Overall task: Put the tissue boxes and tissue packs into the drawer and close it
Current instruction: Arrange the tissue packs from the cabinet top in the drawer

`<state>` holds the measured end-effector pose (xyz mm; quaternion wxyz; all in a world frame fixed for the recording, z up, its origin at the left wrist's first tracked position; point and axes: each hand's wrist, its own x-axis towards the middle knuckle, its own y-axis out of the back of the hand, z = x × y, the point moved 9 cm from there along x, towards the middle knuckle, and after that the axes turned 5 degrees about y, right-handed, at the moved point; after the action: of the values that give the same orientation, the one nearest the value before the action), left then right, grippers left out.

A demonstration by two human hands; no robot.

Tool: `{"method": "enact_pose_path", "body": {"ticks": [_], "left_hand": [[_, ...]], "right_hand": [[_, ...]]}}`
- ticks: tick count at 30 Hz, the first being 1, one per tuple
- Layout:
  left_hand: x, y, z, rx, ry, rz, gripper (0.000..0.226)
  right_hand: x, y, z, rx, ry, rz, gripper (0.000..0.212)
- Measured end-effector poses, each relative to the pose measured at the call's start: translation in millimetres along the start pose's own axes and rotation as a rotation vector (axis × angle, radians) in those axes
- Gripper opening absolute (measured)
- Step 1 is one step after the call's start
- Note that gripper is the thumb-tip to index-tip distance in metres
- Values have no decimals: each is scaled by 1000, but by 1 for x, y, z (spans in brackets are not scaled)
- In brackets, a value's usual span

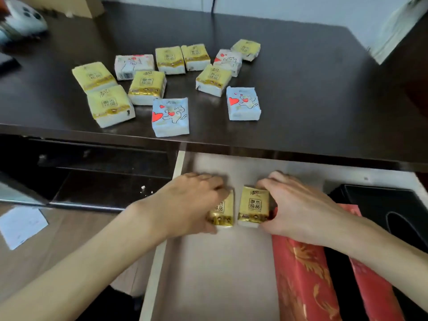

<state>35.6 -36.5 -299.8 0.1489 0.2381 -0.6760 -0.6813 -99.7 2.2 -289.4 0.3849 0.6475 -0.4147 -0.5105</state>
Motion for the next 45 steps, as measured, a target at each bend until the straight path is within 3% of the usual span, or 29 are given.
{"method": "enact_pose_path", "body": {"ticks": [5,9,12,24,29,34,40,43,45], "left_hand": [[-2,-4,2,43,96,37,63],[-10,11,11,-50,176,6,65],[-5,10,7,-88,220,-38,69],[0,8,1,-81,163,15,65],[3,6,0,-60,126,90,56],[4,4,-1,-46,128,120,54],[-3,12,6,13,109,210,68],[-9,23,11,32,118,295,68],[-19,40,10,-54,142,380,55]], "right_hand": [[6,3,4,0,16,175,57],[-7,10,-7,37,18,176,58],[-6,6,-7,53,-30,127,71],[12,1,-2,-73,-114,43,69],[25,-5,-22,-259,-20,153,65],[21,-3,-22,-246,-6,199,66],[13,-1,-24,-200,-37,162,63],[7,6,-24,-149,-72,210,75],[1,16,-24,-116,-82,267,88]]}}
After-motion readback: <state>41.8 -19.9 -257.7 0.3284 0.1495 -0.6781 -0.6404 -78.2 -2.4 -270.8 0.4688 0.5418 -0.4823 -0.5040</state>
